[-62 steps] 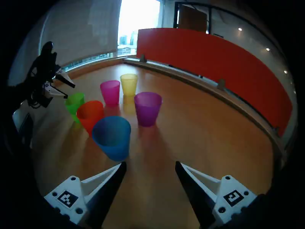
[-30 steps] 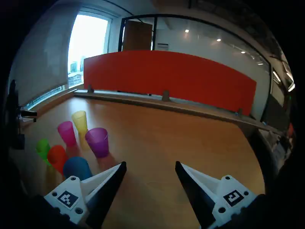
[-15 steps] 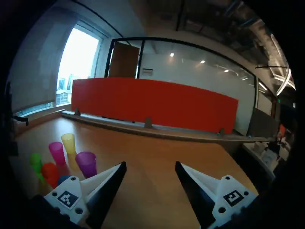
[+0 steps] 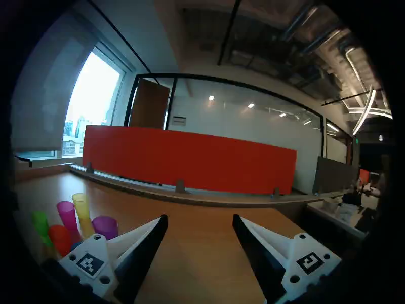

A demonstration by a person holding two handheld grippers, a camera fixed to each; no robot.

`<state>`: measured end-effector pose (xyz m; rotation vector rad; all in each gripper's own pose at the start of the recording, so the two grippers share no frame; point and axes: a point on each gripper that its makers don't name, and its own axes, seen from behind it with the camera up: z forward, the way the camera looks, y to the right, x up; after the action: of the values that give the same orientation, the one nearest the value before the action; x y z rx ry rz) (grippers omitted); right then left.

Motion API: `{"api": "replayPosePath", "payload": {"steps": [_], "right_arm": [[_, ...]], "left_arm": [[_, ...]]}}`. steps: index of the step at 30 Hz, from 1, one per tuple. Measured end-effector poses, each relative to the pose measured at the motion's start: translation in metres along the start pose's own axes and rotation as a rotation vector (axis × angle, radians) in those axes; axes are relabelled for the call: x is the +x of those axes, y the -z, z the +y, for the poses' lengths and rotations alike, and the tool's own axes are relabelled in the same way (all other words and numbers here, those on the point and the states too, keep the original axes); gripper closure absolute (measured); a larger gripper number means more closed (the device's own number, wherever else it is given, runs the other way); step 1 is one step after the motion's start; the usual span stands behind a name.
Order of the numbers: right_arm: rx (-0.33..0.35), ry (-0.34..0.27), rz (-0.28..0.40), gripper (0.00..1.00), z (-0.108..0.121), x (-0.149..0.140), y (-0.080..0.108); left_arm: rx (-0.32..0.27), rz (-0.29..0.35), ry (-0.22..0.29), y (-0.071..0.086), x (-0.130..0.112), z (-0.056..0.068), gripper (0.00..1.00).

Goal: Pour water

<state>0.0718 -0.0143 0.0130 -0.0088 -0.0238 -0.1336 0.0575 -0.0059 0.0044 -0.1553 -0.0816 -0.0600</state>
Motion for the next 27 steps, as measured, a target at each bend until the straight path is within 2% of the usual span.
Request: {"api": "replayPosePath", "payload": {"steps": [5,12,20,27], "right_arm": [[-0.016,0.005,0.015,0.01,-0.002,-0.005,0.004],[-0.037,-0.022,0.008,0.01,-0.002,-0.022,0.006],[-0.058,-0.051,-0.002,0.01,-0.002,-0.037,0.008],[-0.062,-0.043,0.009,0.01,0.000,-0.040,0.010]], "left_arm": [[-0.021,0.012,0.018,0.001,-0.006,0.011,0.16],[-0.003,0.024,-0.008,0.003,-0.012,0.013,0.16],[-0.018,0.058,-0.007,0.006,-0.014,0.025,0.16],[0.005,0.083,-0.018,0.007,-0.021,0.024,0.16]]}}
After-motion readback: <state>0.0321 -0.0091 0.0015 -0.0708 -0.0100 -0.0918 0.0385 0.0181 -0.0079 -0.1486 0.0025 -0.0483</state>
